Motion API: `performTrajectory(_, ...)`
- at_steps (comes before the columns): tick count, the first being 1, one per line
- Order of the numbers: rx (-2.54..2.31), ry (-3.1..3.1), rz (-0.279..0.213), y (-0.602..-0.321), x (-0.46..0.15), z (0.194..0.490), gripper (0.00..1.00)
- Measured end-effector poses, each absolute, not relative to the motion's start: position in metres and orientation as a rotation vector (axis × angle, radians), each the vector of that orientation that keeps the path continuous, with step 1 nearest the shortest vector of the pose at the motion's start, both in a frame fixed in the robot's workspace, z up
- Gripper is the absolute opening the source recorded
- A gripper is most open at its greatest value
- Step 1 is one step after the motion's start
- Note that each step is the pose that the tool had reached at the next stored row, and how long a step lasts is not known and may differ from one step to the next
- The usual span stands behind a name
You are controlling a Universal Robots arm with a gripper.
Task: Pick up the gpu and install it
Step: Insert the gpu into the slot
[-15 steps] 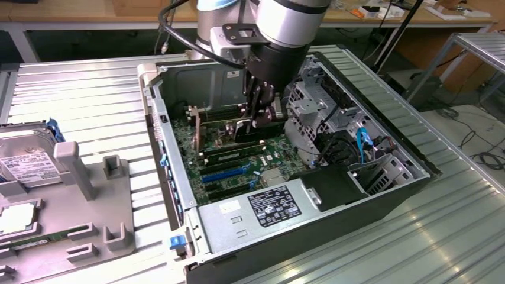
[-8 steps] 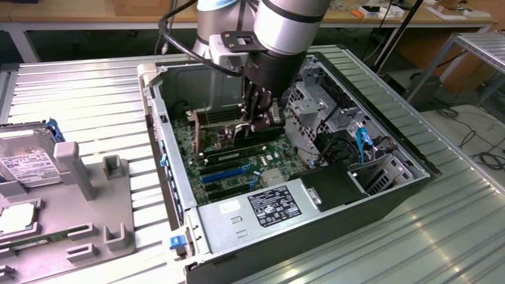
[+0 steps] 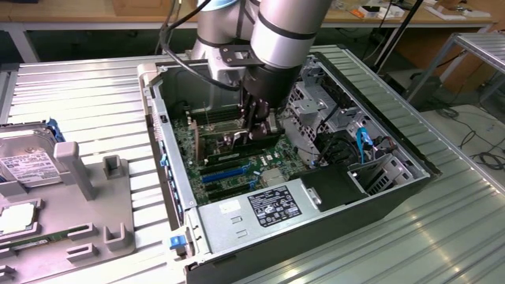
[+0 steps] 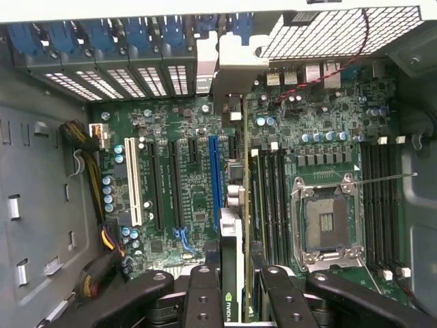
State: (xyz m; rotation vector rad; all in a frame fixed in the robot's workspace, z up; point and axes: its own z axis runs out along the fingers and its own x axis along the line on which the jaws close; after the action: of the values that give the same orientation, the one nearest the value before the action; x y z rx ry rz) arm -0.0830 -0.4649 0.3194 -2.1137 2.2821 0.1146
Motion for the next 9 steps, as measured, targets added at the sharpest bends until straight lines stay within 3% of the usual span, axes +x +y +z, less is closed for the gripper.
performTrajectory(9, -2.151, 2.248, 0.115, -0.4648, -0.0830, 0.3083, 0.27)
